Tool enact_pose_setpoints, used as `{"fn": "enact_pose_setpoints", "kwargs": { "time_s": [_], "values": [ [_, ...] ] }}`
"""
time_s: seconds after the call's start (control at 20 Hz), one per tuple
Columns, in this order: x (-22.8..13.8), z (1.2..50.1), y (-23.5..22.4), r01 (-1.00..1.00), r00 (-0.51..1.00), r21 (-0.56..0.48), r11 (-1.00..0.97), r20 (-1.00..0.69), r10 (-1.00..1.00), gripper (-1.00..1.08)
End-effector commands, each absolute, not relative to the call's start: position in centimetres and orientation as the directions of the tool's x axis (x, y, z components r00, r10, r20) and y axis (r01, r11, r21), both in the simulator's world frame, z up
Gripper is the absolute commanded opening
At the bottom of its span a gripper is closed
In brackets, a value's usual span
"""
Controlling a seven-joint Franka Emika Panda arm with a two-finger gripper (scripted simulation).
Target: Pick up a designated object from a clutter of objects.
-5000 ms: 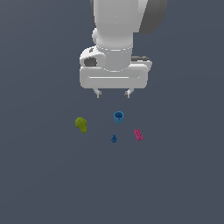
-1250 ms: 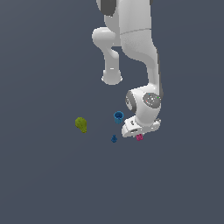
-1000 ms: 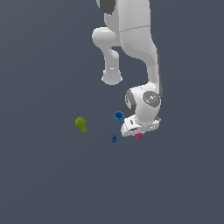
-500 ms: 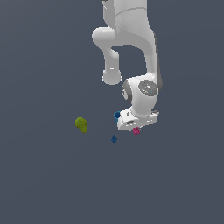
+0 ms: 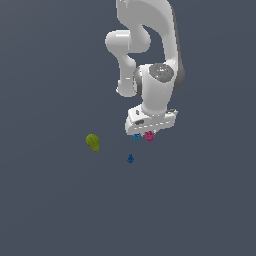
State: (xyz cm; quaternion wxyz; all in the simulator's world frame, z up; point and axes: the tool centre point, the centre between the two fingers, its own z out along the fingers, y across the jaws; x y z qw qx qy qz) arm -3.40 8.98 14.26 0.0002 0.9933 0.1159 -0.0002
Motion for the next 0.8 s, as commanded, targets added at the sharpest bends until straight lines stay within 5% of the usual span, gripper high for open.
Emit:
{"fn": "enact_pose_setpoints", "kwargs": {
  "time_s": [0.0,0.75],
  "values": [
    [-3.9,16.5,7.9,0.230,0.973,-0.001,-0.973,0.000,0.230,-1.00],
    [-7.1,31.1,1.2,0.231,0.973,-0.003,-0.973,0.000,0.231,-1.00]
  ]
}}
